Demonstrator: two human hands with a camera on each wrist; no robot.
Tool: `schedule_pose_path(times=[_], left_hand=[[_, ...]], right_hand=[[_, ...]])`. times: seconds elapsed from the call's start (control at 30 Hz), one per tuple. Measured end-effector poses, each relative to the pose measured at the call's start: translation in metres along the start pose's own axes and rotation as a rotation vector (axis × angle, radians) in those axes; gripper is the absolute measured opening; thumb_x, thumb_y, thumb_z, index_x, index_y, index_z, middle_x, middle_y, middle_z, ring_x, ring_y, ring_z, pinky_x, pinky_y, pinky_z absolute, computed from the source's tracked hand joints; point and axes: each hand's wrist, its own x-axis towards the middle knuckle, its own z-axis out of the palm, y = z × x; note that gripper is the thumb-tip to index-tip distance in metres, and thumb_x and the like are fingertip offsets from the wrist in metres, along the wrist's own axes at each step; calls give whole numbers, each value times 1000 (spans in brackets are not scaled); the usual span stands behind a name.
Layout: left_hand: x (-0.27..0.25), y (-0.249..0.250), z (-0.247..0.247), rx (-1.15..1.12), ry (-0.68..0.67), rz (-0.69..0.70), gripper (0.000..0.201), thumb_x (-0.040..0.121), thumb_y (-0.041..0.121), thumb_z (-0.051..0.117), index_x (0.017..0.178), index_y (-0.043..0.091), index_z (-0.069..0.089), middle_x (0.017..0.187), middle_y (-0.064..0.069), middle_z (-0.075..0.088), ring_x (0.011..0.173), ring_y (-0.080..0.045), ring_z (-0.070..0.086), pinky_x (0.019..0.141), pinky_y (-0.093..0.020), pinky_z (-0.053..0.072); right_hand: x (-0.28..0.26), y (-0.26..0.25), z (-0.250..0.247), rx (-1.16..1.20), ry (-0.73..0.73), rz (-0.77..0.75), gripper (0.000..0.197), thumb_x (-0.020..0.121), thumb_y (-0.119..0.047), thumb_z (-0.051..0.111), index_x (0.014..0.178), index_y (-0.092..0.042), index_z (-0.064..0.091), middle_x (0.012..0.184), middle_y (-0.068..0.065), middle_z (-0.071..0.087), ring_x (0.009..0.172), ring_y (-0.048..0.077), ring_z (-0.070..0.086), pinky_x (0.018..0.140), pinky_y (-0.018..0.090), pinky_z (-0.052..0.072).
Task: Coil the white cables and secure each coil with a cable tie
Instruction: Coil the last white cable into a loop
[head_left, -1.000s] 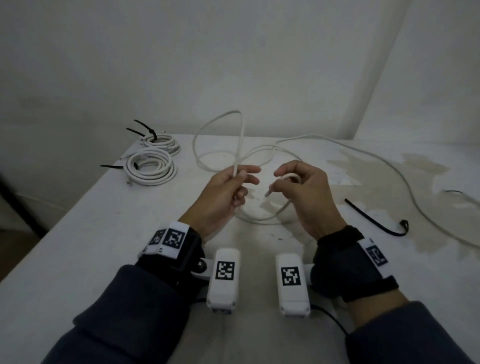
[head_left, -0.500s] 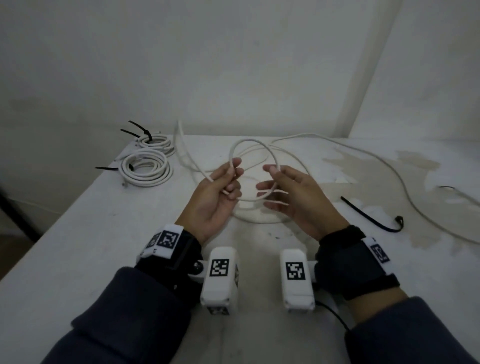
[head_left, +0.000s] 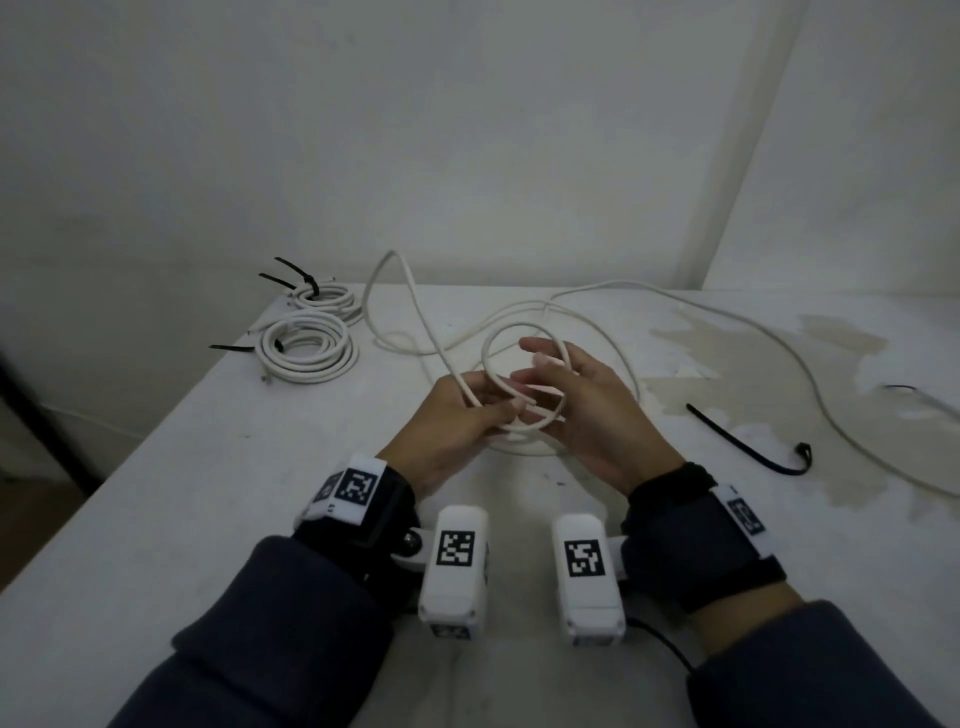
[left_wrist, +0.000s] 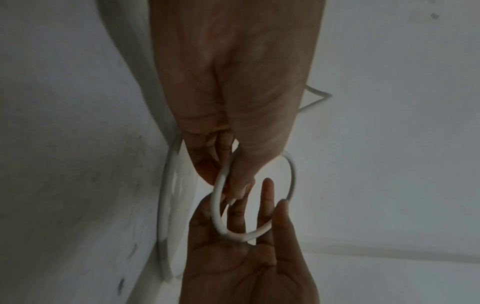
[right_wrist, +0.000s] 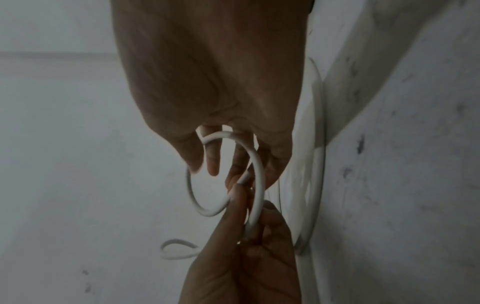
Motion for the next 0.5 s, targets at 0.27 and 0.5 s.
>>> schedule_pose_path(times=[0.27, 0.5], left_hand=[[-4, 2, -1, 161, 39, 7, 20, 78, -10, 69, 96, -16, 62, 91, -32, 66, 83, -32, 64, 72, -30, 53], [-4, 9, -9, 162, 26, -6, 10, 86, 3, 64, 96, 2, 66, 71, -3, 65, 62, -12, 58, 59, -21, 49]], right_hand=[[-3, 4, -7, -268, 70, -58, 27, 76, 16, 65, 91, -7, 64, 66, 11, 68, 62, 20, 66, 72, 34, 56], [-3, 4, -14, -281, 97, -7, 21, 78, 9, 70, 94, -4, 68, 77, 17, 70, 74, 28, 69, 80, 37, 57]])
